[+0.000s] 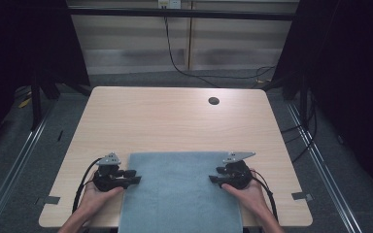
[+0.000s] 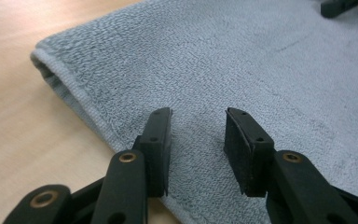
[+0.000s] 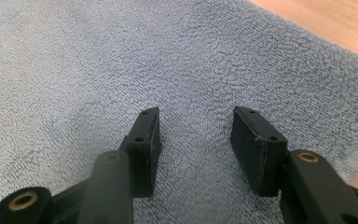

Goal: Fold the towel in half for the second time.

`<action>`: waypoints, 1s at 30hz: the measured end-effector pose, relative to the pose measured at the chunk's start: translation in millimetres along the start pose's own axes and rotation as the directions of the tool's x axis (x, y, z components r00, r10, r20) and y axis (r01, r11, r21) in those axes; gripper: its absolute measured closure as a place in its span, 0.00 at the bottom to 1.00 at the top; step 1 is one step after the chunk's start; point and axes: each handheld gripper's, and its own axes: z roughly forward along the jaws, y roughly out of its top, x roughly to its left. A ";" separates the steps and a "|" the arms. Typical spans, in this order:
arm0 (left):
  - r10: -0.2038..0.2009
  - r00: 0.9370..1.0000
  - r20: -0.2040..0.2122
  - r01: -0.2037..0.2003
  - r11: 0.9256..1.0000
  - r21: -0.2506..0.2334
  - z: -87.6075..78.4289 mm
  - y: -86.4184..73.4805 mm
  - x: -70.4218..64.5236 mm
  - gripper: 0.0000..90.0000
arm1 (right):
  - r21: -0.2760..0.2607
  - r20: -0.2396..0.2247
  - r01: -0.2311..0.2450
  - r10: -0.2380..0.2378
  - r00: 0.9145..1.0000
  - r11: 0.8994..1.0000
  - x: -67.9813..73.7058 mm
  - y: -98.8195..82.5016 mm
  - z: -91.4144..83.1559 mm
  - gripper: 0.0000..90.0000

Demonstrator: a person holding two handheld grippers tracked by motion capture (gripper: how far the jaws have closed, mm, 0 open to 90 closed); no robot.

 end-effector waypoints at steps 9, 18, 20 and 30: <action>-0.030 0.997 0.068 0.029 0.999 0.013 -14.0 -16.3 -10.1 0.67 | 0.030 -0.053 0.054 -0.052 0.997 0.998 17.6 -8.9 -8.3 0.49; -0.062 0.990 0.124 0.065 0.998 -0.018 -23.3 -6.3 -11.6 0.58 | 0.007 -0.114 0.015 -0.014 0.993 1.000 20.0 -17.4 -19.1 0.47; -0.037 0.995 0.088 0.042 0.998 -0.054 -28.6 0.7 -6.6 0.58 | -0.029 -0.125 0.000 -0.004 0.992 1.000 15.0 -14.8 -24.1 0.47; 0.001 0.999 -0.052 -0.006 0.995 -0.099 -31.1 24.4 29.4 0.49 | -0.100 0.002 -0.013 0.014 1.000 0.995 -26.7 12.6 -34.4 0.56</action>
